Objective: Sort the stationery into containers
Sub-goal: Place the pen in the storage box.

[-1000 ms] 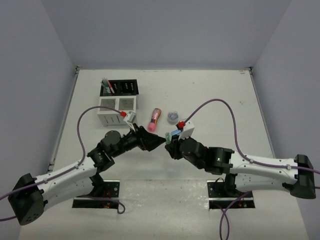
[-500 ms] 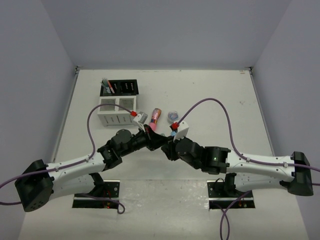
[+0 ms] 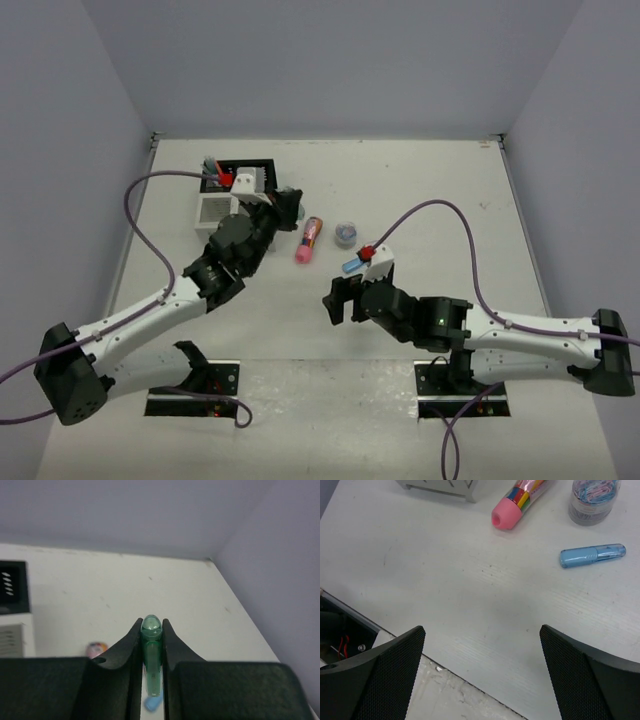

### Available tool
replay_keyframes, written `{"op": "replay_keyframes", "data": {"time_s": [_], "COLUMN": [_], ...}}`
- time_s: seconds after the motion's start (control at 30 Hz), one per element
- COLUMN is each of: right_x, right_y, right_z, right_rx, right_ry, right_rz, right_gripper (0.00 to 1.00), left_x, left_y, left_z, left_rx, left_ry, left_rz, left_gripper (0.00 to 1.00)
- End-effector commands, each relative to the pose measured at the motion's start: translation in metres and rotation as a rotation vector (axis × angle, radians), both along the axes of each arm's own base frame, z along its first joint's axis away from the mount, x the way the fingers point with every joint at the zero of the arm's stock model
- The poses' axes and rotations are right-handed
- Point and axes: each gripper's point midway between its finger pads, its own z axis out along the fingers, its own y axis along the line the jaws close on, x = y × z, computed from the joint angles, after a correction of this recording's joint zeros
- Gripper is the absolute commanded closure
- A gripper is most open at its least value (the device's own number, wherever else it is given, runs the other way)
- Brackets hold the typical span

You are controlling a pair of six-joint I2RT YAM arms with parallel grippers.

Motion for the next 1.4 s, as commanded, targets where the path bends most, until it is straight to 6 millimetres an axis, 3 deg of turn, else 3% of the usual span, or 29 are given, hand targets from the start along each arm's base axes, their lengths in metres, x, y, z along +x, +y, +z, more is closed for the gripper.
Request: {"op": "replay_keyframes", "data": {"time_s": [0.0, 0.17, 0.3, 0.4, 0.5, 0.57, 0.63, 0.7, 0.83, 0.97, 1.13, 1.2, 1.23, 1.33, 1.37], "right_x": [-0.002, -0.014, -0.021, -0.023, -0.020, -0.019, -0.017, -0.013, -0.008, 0.013, 0.068, 0.091, 0.097, 0.109, 0.114], "right_y": [-0.017, -0.032, -0.045, -0.049, -0.053, -0.053, -0.049, -0.045, -0.035, -0.027, -0.039, -0.046, -0.046, -0.049, -0.047], "right_z": [0.001, 0.003, 0.002, 0.004, 0.004, 0.004, 0.003, 0.000, -0.005, -0.014, -0.021, -0.025, -0.027, -0.043, -0.049], "right_rx": [0.043, 0.102, 0.146, 0.173, 0.165, 0.156, 0.127, 0.092, 0.035, 0.006, 0.043, 0.028, 0.034, -0.045, -0.064], "right_ry": [0.019, 0.035, 0.038, 0.014, -0.002, -0.004, -0.004, 0.001, 0.037, 0.120, 0.287, 0.336, 0.358, 0.431, 0.448], "right_rz": [-0.056, -0.020, 0.005, 0.023, 0.007, 0.007, 0.002, -0.017, -0.046, -0.120, -0.406, -0.568, -0.621, -0.751, -0.788], "right_gripper": [0.01, 0.01, 0.01, 0.01, 0.01, 0.01, 0.01, 0.01, 0.01, 0.01, 0.01, 0.01, 0.01, 0.08, 0.12], "left_x": [0.089, 0.173, 0.195, 0.210, 0.213, 0.212, 0.210, 0.210, 0.206, 0.189, 0.144, 0.105, 0.082, 0.024, 0.006], "left_y": [0.079, 0.096, 0.115, 0.127, 0.131, 0.130, 0.128, 0.127, 0.124, 0.133, 0.139, 0.131, 0.129, 0.128, 0.129], "left_z": [0.014, -0.003, -0.021, -0.057, -0.084, -0.093, -0.102, -0.104, -0.094, -0.083, -0.041, -0.017, 0.010, 0.007, 0.017], "left_rx": [0.119, 0.254, 0.254, 0.231, 0.208, 0.191, 0.171, 0.160, 0.144, 0.138, 0.041, -0.048, -0.102, -0.126, -0.124], "left_ry": [-0.109, -0.110, -0.122, -0.047, 0.008, 0.025, 0.052, 0.077, 0.117, 0.186, 0.275, 0.251, 0.189, 0.151, 0.116], "left_rz": [0.353, 0.399, 0.432, 0.440, 0.421, 0.416, 0.404, 0.397, 0.383, 0.406, 0.410, 0.322, 0.277, 0.195, 0.169], "left_gripper": [1.00, 1.00, 0.98, 0.99, 1.00, 0.94, 0.67, 0.49, 0.26, 0.21, 0.02, 0.00, 0.00, 0.00, 0.00]}}
